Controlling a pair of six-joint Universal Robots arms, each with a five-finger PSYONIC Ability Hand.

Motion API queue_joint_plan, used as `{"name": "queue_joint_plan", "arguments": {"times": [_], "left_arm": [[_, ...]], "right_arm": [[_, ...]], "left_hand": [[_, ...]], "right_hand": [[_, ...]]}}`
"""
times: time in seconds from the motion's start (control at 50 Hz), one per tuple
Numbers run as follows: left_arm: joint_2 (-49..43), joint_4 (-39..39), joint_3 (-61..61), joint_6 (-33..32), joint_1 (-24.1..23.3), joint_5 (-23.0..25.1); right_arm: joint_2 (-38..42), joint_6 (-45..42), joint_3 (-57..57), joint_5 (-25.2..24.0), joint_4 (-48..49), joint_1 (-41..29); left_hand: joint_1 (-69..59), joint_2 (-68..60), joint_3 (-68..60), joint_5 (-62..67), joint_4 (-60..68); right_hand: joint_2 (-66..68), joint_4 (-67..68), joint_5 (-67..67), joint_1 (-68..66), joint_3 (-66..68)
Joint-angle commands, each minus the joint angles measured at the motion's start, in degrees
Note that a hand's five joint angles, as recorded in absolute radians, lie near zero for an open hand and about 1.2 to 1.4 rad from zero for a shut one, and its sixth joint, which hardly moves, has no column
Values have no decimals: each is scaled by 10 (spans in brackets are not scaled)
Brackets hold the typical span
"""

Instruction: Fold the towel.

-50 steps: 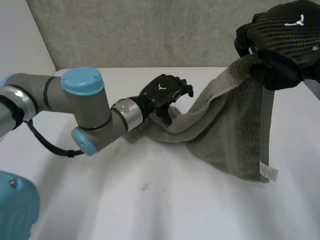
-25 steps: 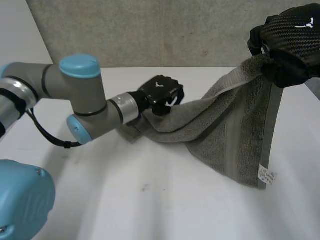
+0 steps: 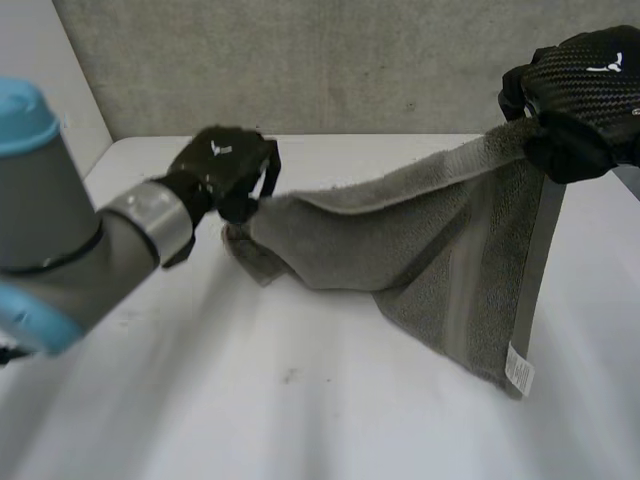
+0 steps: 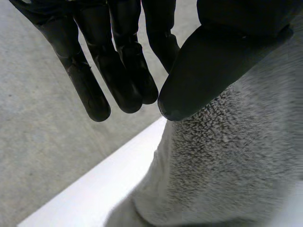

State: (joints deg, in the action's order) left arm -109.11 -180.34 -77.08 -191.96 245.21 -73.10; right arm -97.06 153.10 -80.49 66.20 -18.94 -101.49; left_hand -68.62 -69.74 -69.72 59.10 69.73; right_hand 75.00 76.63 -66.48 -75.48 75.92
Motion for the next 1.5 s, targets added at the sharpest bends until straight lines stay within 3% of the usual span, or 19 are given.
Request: {"name": "queue_joint_plan", "arguments": {"times": [0.02, 0.14, 0.24, 0.38, 0.42, 0.46, 0.48, 0.5, 0.52, 0.62, 0.8, 0.86, 0.9, 0.92, 0.96, 1.02, 1.26, 1.5], "left_arm": [[112, -7, -161, 4, -66, -41], [110, -5, -196, 9, -137, -79], [32, -4, -193, 32, -206, -100], [-24, 0, -162, 54, -226, -98], [-29, -1, -151, 52, -225, -100], [-29, -4, -126, 53, -218, -101], [-29, -4, -126, 53, -218, -101], [-26, -7, -116, 54, -210, -101], [-26, -7, -116, 54, -210, -101], [-25, -31, -70, 48, -119, -131], [-95, -50, 23, -14, -84, -108], [-136, -41, 66, -61, -80, -69], [-177, -19, 100, -107, -80, -15], [-177, -19, 100, -107, -80, -15], [-216, 6, 140, -145, -80, 36], [-262, 26, 190, -169, -80, 55], [-406, 117, 379, -229, -81, 59], [-459, 158, 432, -290, -82, 59]], "right_arm": [[0, 0, -7, 0, 0, 1], [10, -1, -9, 0, 2, 1], [32, -2, -10, 1, 3, 0], [66, -6, -13, 3, 4, 0], [73, -13, -14, 6, 4, 0], [80, -31, -20, 9, 10, 1], [80, -31, -20, 9, 10, 1], [82, -39, -26, 9, 14, 1], [82, -39, -26, 9, 15, 2], [84, -48, -41, 9, 36, 4], [91, -49, -56, 9, 41, 11], [92, -49, -64, 9, 47, 11], [95, -49, -70, 9, 55, 10], [95, -49, -70, 9, 55, 10], [95, -49, -77, 9, 59, 10], [95, -49, -82, 8, 61, 9], [100, -49, -106, 6, 76, 9], [114, -49, -119, 6, 91, 10]], "left_hand": [[-114, -103, -103, 109, 103], [-114, -103, -103, 109, 103], [-114, -103, -103, 109, 103], [-114, -103, -103, 109, 103], [-57, -46, -46, 52, 46], [174, 185, 185, -179, -185], [175, 187, 186, -180, -186], [262, 273, 273, -267, -273], [263, 274, 274, -268, -274], [364, 375, 375, -368, -375], [359, 370, 370, -363, -370], [359, 370, 370, -363, -370], [359, 370, 370, -363, -370], [359, 370, 370, -363, -370], [360, 372, 371, -365, -371], [362, 373, 373, -367, -373], [370, 382, 381, -375, -382], [369, 380, 380, -374, -380]], "right_hand": [[50, 34, -35, -45, 41], [50, 34, -35, -45, 41], [50, 34, -35, -45, 41], [50, 34, -35, -45, 41], [50, 34, -35, -45, 41], [50, 34, -35, -45, 41], [50, 34, -35, -45, 41], [50, 34, -35, -45, 41], [50, 34, -35, -45, 41], [50, 34, -35, -45, 41], [50, 34, -35, -45, 41], [50, 34, -35, -45, 41], [50, 34, -35, -45, 41], [50, 34, -35, -45, 41], [50, 34, -35, -45, 41], [50, 34, -35, -45, 41], [50, 34, -35, -45, 41], [50, 34, -35, -45, 41]]}}
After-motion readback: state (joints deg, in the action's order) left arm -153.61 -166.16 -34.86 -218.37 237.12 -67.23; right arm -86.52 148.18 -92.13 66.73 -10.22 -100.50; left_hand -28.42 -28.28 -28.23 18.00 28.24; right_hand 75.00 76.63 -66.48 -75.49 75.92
